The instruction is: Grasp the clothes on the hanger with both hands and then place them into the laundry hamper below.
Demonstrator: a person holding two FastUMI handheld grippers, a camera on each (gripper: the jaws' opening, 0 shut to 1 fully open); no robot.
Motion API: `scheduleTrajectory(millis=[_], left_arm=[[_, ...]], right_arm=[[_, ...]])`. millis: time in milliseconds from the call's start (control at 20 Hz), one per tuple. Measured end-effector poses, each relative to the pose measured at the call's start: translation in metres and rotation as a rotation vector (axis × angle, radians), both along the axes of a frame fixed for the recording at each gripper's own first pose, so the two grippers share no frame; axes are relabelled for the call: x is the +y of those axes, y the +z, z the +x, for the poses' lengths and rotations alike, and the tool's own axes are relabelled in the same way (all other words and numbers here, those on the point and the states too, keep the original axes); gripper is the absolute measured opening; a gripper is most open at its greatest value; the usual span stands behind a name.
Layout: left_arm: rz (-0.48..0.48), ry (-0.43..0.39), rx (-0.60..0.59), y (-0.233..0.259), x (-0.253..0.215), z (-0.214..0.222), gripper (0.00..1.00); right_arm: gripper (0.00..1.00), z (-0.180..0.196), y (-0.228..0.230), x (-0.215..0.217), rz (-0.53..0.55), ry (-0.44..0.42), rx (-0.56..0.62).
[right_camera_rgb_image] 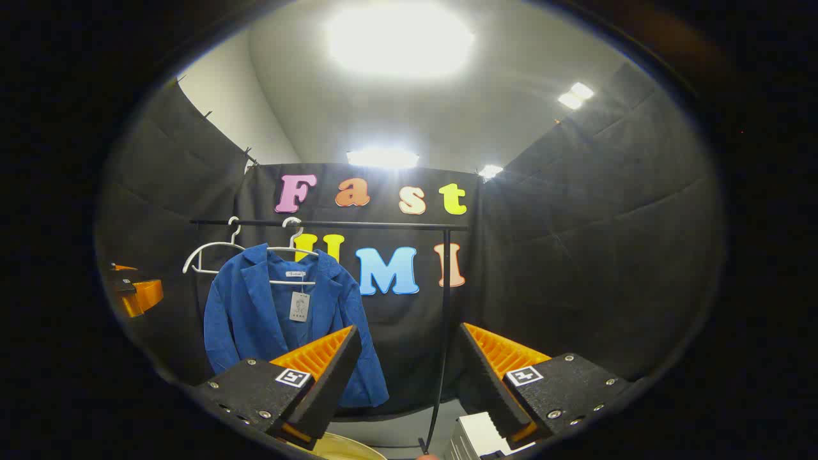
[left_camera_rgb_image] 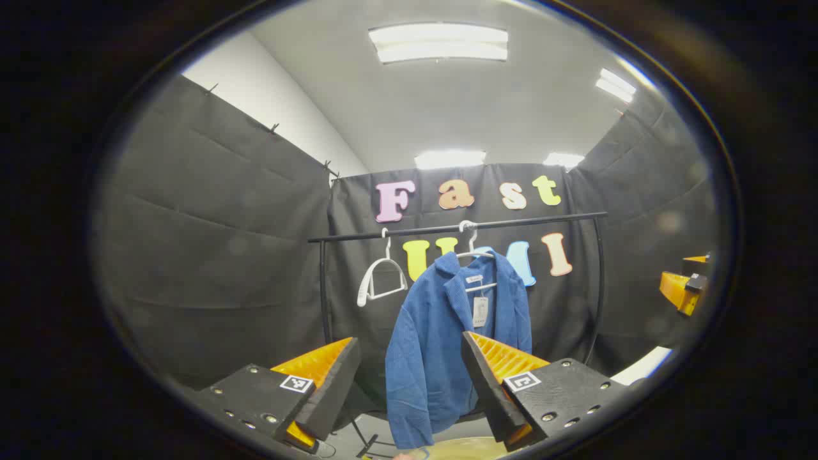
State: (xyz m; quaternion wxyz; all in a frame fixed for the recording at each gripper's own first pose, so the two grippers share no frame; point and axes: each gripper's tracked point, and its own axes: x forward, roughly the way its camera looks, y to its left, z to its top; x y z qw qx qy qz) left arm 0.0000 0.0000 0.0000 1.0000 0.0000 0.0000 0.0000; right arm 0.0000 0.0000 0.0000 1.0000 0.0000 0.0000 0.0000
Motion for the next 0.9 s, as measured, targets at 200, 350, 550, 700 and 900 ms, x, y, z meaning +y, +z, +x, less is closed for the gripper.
scheduleTrajectory(millis=[200, 350, 550, 700, 900], left_arm=[[0.011, 0.000, -0.004, 0.002, 0.004, 0.005, 0.92], [0.010, 0.005, -0.001, -0.001, 0.008, 0.008, 0.92], [-0.005, 0.018, 0.013, -0.008, 0.017, 0.011, 0.92], [-0.005, 0.026, 0.014, -0.010, 0.022, 0.015, 0.92], [-0.011, 0.028, 0.018, -0.014, 0.023, 0.024, 0.92]], right_arm=[[0.95, 0.003, -0.005, 0.002, -0.004, -0.002, 0.013], [0.95, 0.005, -0.012, 0.005, -0.006, -0.005, 0.026], [0.96, 0.004, -0.014, 0.005, -0.009, -0.007, 0.034], [0.95, 0.008, -0.014, 0.005, -0.015, -0.008, 0.036], [0.96, 0.016, -0.017, 0.007, -0.015, -0.013, 0.038]])
